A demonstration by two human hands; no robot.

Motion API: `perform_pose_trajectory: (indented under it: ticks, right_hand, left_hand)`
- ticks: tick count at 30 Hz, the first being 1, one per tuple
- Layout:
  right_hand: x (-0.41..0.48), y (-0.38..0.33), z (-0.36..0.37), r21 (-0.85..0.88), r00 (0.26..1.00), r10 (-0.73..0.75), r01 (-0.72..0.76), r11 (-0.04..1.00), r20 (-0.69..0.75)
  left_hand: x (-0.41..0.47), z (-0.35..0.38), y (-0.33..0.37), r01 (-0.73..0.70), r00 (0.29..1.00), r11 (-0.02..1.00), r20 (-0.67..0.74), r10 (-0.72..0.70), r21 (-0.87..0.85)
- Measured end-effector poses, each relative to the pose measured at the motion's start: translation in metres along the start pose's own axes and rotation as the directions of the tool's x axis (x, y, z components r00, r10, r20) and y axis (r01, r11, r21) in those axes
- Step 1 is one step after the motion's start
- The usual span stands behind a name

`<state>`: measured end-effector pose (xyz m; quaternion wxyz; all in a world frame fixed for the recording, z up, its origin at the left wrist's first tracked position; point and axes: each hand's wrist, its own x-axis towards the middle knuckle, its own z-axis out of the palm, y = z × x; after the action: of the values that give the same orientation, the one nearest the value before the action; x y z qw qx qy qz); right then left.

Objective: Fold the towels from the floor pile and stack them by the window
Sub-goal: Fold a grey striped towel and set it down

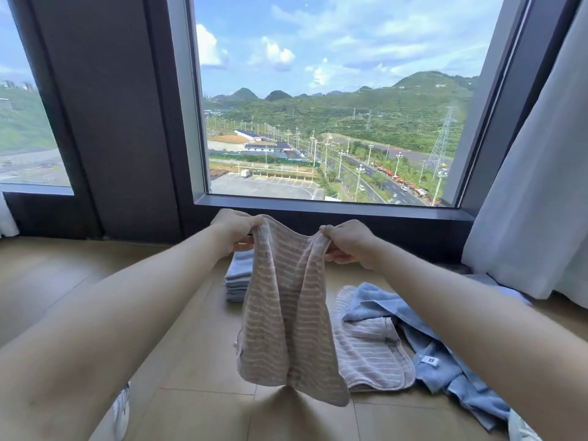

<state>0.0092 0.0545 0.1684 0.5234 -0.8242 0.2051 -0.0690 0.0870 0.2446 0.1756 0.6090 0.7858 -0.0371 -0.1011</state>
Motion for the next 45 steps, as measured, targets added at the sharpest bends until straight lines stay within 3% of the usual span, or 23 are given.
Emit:
perform_pose_trajectory:
  ticks: [4,7,14,18,22,25,29,32,35,40,45]
  right_hand:
    - [-0.003,-0.005,0.018,0.075,0.993,-0.06,0.053,0.996,0.101]
    - [-0.003,-0.007,0.023,0.097,0.99,-0.099,0.089,0.991,0.097]
    - [-0.002,-0.006,0.022,0.133,0.99,-0.117,0.126,0.983,-0.074]
    - [-0.001,-0.006,0.029,0.249,0.992,-0.123,0.123,0.961,-0.013]
    - [-0.007,-0.009,0.036,0.295,0.988,-0.15,0.129,0.947,0.048]
    - [-0.008,-0.012,0.037,0.29,0.986,-0.154,0.132,0.948,0.056]
    - [-0.007,-0.014,0.031,0.15,0.979,-0.162,0.143,0.978,0.123]
    - [-0.012,-0.017,0.022,0.009,0.965,-0.255,0.255,0.967,0.06]
    - [-0.011,-0.012,0.004,-0.277,0.903,-0.429,0.417,0.866,0.018]
    - [-0.003,0.007,-0.012,-0.536,0.859,-0.492,0.485,0.691,0.142]
    - [0.003,0.017,-0.018,-0.588,0.825,-0.537,0.524,0.616,0.173]
  left_hand:
    - [-0.009,0.025,0.006,-0.078,0.988,0.997,0.137,0.077,0.0]
    - [-0.014,0.037,0.008,-0.141,0.973,0.989,0.188,0.132,0.035]
    - [-0.011,0.036,0.006,-0.203,0.971,0.971,0.156,0.184,0.123]
    - [-0.014,0.036,0.003,-0.225,0.964,0.97,0.165,0.209,0.087]
    - [-0.017,0.033,-0.001,-0.289,0.954,0.943,0.134,0.269,0.167]
    - [-0.02,0.03,-0.002,-0.352,0.929,0.91,0.197,0.312,0.22]
    - [-0.019,0.031,-0.003,-0.483,0.875,0.762,0.225,0.428,0.431]
    - [-0.016,0.031,-0.002,-0.512,0.857,0.713,0.233,0.46,0.479]
    - [-0.016,0.027,0.003,-0.512,0.859,0.765,0.238,0.453,0.391]
    - [-0.014,0.024,0.004,-0.452,0.887,0.858,0.224,0.404,0.244]
    - [-0.013,0.022,0.003,-0.437,0.892,0.876,0.222,0.393,0.205]
